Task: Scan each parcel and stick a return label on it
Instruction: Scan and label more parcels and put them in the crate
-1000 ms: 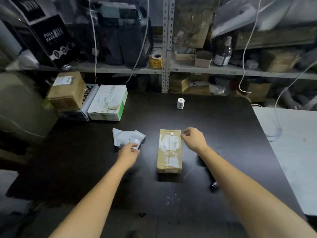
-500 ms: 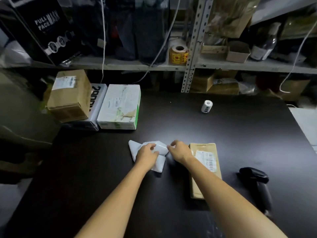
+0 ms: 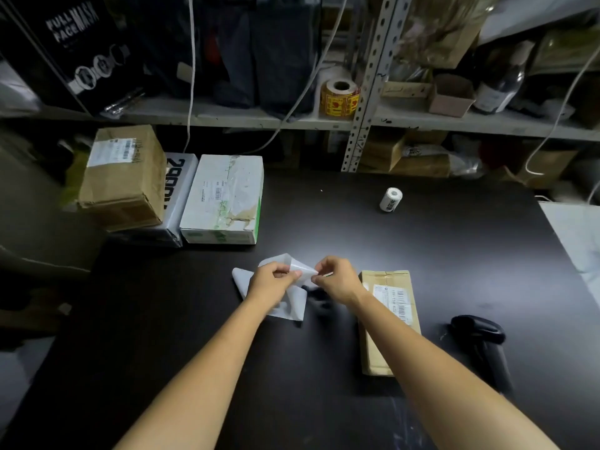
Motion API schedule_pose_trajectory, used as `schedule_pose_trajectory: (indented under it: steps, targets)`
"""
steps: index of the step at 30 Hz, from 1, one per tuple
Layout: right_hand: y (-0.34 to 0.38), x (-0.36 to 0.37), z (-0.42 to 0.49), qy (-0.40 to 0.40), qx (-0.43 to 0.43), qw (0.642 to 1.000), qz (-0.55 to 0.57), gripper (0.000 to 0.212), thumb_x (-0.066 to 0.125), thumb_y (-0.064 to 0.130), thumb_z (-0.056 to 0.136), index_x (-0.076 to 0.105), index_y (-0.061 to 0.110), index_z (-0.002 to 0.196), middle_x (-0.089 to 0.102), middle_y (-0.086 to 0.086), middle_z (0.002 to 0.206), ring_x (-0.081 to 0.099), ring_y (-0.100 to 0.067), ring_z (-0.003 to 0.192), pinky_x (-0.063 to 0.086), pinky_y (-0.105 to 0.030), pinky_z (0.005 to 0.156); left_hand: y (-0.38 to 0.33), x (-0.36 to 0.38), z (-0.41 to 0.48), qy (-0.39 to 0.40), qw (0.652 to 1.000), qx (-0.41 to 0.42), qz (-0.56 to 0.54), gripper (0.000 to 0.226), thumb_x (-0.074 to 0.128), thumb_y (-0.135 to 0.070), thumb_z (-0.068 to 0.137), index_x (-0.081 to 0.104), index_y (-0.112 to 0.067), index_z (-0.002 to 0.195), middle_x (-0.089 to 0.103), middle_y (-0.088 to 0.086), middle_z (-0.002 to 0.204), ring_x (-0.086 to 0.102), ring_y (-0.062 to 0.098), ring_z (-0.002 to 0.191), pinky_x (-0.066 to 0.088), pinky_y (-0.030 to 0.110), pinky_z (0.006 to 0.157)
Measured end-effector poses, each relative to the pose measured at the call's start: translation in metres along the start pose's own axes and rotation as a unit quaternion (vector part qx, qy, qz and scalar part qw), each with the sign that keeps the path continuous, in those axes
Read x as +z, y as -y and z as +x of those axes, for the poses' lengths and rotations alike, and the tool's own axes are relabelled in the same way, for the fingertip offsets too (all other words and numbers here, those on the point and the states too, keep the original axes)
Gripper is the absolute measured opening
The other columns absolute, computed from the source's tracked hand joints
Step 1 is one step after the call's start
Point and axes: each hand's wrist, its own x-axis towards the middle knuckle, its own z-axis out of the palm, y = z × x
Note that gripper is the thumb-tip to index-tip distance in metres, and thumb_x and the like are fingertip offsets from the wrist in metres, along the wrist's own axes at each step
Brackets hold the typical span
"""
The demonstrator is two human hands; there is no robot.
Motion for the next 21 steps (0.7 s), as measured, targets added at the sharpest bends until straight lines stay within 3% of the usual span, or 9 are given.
schedule_pose_trajectory:
  steps: [2, 4, 7, 9, 11, 14, 18, 21]
  targets:
    - [0.005, -0.005, -0.005, 0.008, -0.018, 1.000, 0.000, 0.016, 0.073, 0.005, 0.081, 0.063, 0.017, 0.087, 0.065, 0.000, 0.081, 0.059, -0.012, 0.070, 0.046, -0.014, 0.058, -0.004, -0.001, -0.006, -0.005, 1.000, 0.019, -0.002, 0.020, 0.075, -0.027, 0.085, 0.065, -0.021, 0.101, 0.063, -0.006, 0.084, 0.060, 0.014, 0.086, 0.051, 0.031, 0.082]
    - [0.011, -0.009, -0.009, 0.019, -0.018, 0.999, 0.025, 0.020, 0.074, 0.006, 0.082, 0.063, 0.016, 0.095, 0.063, -0.001, 0.083, 0.059, -0.014, 0.071, 0.049, -0.021, 0.062, -0.009, -0.004, -0.012, 0.005, 0.999, 0.032, -0.012, 0.025, 0.071, -0.020, 0.088, 0.065, -0.019, 0.113, 0.059, -0.002, 0.083, 0.057, 0.015, 0.084, 0.049, 0.030, 0.081]
    - [0.021, -0.014, -0.014, 0.022, -0.013, 0.998, 0.061, 0.016, 0.072, 0.008, 0.085, 0.063, 0.018, 0.094, 0.065, -0.007, 0.083, 0.061, -0.019, 0.074, 0.051, -0.033, 0.071, -0.017, -0.012, -0.023, 0.046, 0.998, 0.042, -0.022, 0.043, 0.061, -0.009, 0.093, 0.057, -0.023, 0.133, 0.060, 0.003, 0.099, 0.056, 0.013, 0.084, 0.047, 0.020, 0.073]
    - [0.027, -0.016, -0.015, 0.019, -0.013, 0.996, 0.084, 0.013, 0.068, 0.007, 0.088, 0.062, 0.017, 0.092, 0.064, -0.008, 0.079, 0.062, -0.019, 0.072, 0.053, -0.031, 0.068, -0.017, -0.021, -0.027, 0.052, 0.998, 0.043, -0.015, 0.054, 0.053, 0.000, 0.093, 0.050, -0.025, 0.140, 0.060, 0.005, 0.114, 0.056, 0.014, 0.087, 0.046, 0.012, 0.065]
    - [0.031, -0.017, -0.015, 0.015, -0.005, 0.994, 0.109, 0.011, 0.066, 0.006, 0.090, 0.061, 0.016, 0.094, 0.063, -0.007, 0.079, 0.064, -0.016, 0.069, 0.056, -0.026, 0.062, -0.011, -0.033, -0.029, 0.029, 0.998, 0.038, 0.037, 0.059, 0.052, 0.001, 0.091, 0.047, -0.027, 0.143, 0.057, 0.006, 0.129, 0.059, 0.017, 0.099, 0.046, 0.011, 0.070]
    - [0.031, -0.018, -0.014, 0.015, 0.012, 0.992, 0.127, 0.013, 0.065, 0.005, 0.092, 0.063, 0.007, 0.104, 0.065, -0.009, 0.087, 0.067, -0.017, 0.071, 0.059, -0.024, 0.062, 0.001, -0.047, -0.026, -0.002, 0.995, 0.022, 0.097, 0.051, 0.056, -0.004, 0.092, 0.053, -0.026, 0.138, 0.057, 0.003, 0.132, 0.057, 0.015, 0.102, 0.041, 0.006, 0.065]
    - [0.024, -0.017, -0.010, -0.009, 0.036, 0.986, 0.162, 0.016, 0.064, 0.000, 0.091, 0.062, 0.001, 0.107, 0.061, -0.011, 0.079, 0.062, -0.015, 0.058, 0.060, -0.027, 0.060, 0.007, -0.055, -0.022, -0.022, 0.969, 0.064, 0.239, 0.040, 0.059, -0.013, 0.088, 0.058, -0.029, 0.126, 0.061, -0.005, 0.122, 0.057, 0.017, 0.105, 0.048, 0.024, 0.080]
    - [0.021, -0.020, -0.004, -0.033, 0.043, 0.984, 0.172, 0.016, 0.063, -0.001, 0.091, 0.062, 0.000, 0.107, 0.059, -0.013, 0.078, 0.059, -0.012, 0.050, 0.058, -0.026, 0.057, 0.009, -0.056, -0.022, -0.011, 0.924, 0.079, 0.375, 0.050, 0.062, -0.023, 0.085, 0.047, -0.035, 0.132, 0.060, -0.008, 0.121, 0.050, 0.020, 0.114, 0.044, 0.035, 0.091]
